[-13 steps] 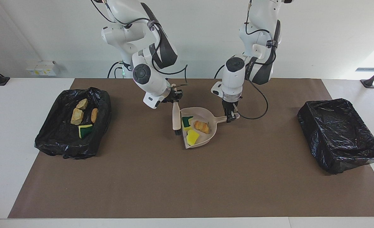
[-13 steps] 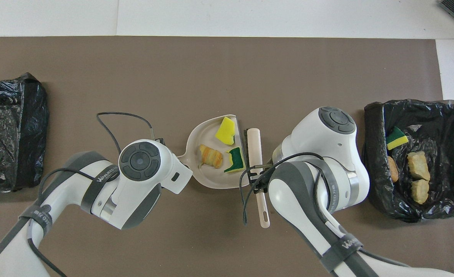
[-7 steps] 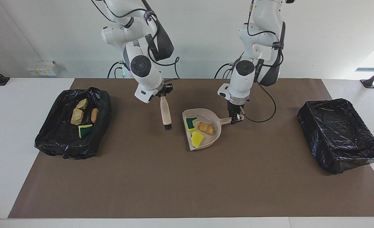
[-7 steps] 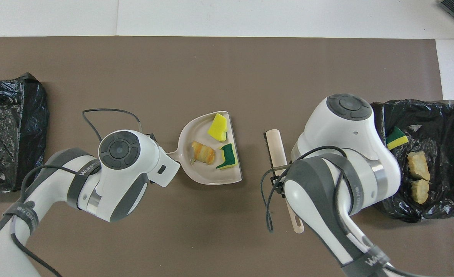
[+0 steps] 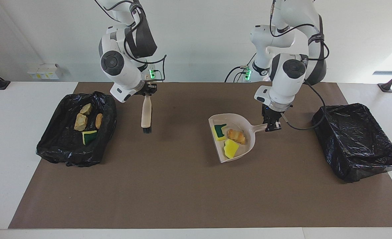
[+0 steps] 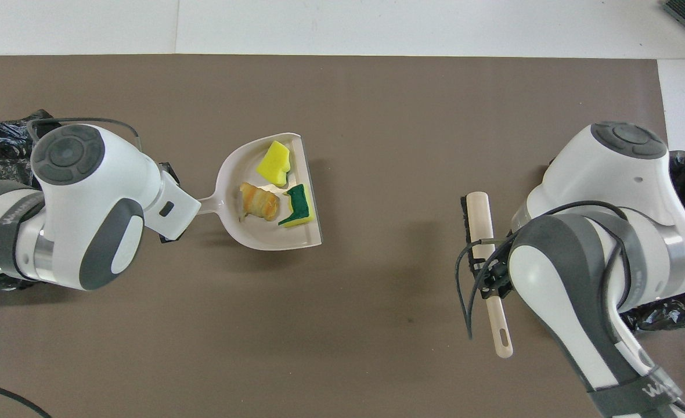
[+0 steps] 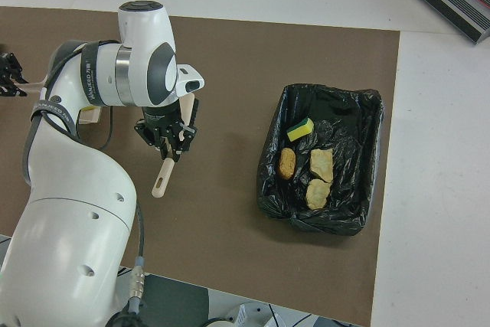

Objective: Sweep and dump trash in bin
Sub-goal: 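Carry the dustpan to the black bag while the right gripper withdraws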

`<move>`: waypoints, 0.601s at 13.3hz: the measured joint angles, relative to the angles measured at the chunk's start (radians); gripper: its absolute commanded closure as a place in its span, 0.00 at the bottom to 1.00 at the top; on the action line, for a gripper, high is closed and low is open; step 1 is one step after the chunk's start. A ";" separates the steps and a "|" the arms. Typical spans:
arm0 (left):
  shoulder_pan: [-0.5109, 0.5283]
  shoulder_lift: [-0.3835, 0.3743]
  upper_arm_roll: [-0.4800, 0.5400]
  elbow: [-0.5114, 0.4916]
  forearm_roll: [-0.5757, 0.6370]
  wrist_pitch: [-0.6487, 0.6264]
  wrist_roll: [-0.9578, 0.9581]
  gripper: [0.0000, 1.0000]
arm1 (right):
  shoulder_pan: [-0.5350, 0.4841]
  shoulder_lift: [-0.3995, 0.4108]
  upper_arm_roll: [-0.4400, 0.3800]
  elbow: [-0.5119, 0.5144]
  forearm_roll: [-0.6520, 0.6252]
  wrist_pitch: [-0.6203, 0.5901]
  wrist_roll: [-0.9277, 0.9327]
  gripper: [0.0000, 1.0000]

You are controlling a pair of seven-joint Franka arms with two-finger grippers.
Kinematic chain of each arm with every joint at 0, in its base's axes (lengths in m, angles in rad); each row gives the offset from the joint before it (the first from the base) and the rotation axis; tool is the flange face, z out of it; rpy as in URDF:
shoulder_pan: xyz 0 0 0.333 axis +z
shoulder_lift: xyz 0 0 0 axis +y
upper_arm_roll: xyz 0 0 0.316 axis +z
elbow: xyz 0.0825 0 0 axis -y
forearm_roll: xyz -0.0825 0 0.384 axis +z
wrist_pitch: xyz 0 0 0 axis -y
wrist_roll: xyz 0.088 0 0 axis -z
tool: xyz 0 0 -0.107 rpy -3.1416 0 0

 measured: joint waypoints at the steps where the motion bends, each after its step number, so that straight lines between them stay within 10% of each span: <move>1: 0.028 0.003 0.001 0.030 -0.001 -0.023 0.024 1.00 | 0.025 -0.009 0.004 -0.022 0.020 0.012 0.027 1.00; 8: 0.287 0.019 0.004 0.122 -0.002 -0.074 0.344 1.00 | 0.360 0.033 0.028 -0.094 0.127 0.304 0.354 1.00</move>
